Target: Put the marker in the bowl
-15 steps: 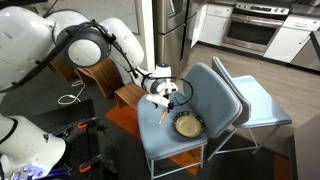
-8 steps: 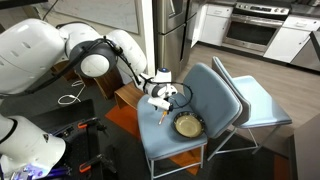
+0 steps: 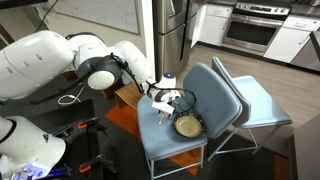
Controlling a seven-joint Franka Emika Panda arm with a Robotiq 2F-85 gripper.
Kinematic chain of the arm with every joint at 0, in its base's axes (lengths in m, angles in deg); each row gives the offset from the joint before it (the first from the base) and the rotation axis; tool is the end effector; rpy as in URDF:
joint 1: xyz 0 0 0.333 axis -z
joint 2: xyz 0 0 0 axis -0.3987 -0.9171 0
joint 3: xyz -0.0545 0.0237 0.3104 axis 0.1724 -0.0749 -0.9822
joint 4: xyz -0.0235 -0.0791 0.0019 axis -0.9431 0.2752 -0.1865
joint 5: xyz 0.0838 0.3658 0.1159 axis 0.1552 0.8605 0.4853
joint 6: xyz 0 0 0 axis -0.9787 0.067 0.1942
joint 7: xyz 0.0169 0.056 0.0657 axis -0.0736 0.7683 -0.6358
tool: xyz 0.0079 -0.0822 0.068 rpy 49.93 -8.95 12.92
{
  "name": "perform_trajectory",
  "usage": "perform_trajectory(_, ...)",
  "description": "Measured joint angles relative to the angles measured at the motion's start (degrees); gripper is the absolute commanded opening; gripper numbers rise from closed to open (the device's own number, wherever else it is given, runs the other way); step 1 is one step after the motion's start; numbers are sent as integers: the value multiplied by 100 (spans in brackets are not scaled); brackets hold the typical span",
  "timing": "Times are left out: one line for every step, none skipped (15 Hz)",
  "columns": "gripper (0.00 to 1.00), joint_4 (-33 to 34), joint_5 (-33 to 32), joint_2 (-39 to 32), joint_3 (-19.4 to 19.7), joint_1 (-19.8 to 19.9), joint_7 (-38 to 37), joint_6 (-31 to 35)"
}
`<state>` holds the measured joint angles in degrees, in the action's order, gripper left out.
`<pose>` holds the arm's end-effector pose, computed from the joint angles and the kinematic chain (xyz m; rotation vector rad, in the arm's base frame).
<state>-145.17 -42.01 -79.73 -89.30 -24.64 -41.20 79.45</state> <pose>0.6347 0.0853 -0.0547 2.9190 1.0983 -0.1311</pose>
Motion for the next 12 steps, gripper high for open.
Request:
perform_trajectory(42, 53, 16, -43, -29, 40, 43, -11)
perform_trajectory(36, 96, 21, -55, -52, 72, 75, -36)
perform_trajectory(27, 128, 22, -55, -59, 87, 79, -67)
perform_trajectory(20, 153, 25, -54, -63, 93, 79, -84)
perform_trajectory(14, 166, 28, -54, -70, 95, 79, -88)
perform_trajectory(5, 171, 29, -50, -77, 95, 79, -88)
perform_trajectory(0, 171, 29, -45, -91, 96, 79, -88)
perform_trajectory(5, 170, 30, -41, -103, 97, 79, -88)
perform_trajectory(5, 170, 30, -38, -107, 97, 79, -88)
perform_trajectory(5, 168, 31, -34, -111, 98, 79, -88)
perform_trajectory(5, 162, 33, -26, -120, 102, 79, -88)
perform_trajectory(5, 144, 34, -3, -134, 106, 79, -88)
